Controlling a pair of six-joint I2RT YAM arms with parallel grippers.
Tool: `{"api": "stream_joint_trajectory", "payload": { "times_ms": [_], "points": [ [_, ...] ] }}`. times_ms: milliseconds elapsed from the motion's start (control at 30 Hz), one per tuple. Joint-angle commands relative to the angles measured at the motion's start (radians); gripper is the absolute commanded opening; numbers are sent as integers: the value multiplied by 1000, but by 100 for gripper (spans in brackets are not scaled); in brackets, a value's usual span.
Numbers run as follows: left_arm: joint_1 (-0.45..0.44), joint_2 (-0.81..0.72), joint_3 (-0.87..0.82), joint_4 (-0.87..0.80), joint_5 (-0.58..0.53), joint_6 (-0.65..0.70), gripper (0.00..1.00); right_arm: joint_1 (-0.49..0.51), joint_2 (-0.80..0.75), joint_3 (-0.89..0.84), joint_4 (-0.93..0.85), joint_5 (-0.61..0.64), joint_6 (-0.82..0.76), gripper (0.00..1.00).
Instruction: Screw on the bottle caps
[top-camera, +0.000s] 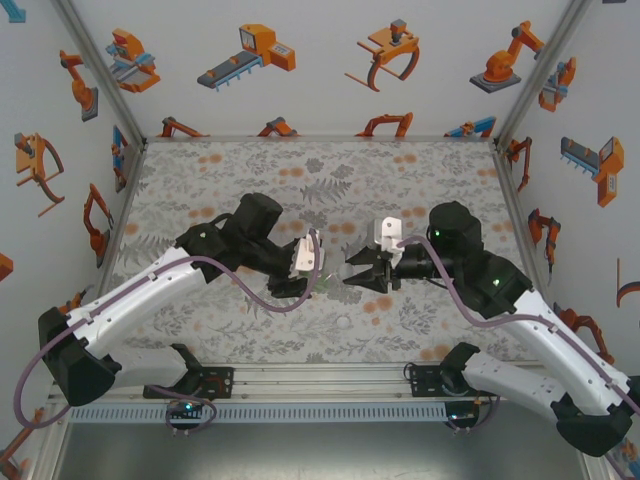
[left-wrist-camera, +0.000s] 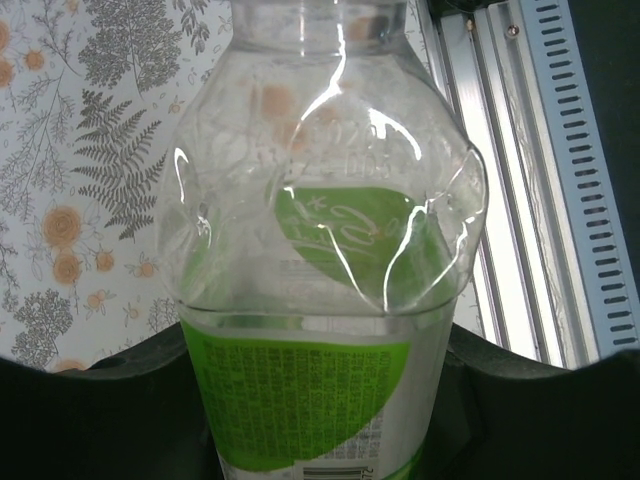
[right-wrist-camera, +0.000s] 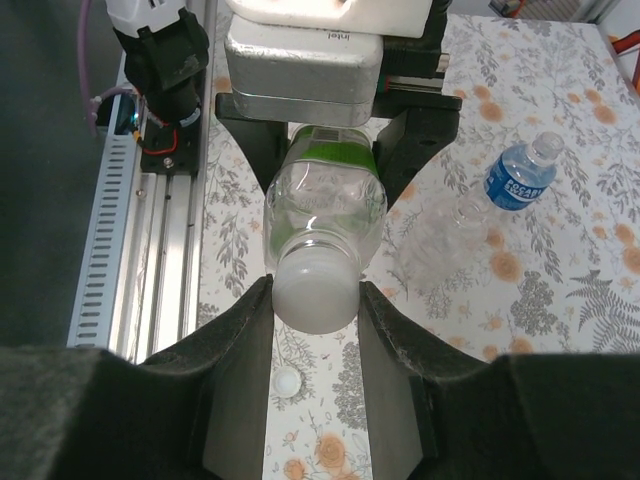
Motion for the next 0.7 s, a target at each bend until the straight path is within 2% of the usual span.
{"api": "stream_joint_trajectory", "payload": {
  "times_ms": [0, 433, 667],
  "points": [
    [-7, -2, 49, 27, 101, 44, 0, 16, 32, 28, -32, -35, -37, 0],
    [-11, 61, 113, -81, 217, 60, 0, 35, 74, 94, -114, -42, -188, 0],
    [-13, 126, 167, -198, 250, 71, 0, 42, 80, 129, -156, -64, -292, 0]
  ]
}}
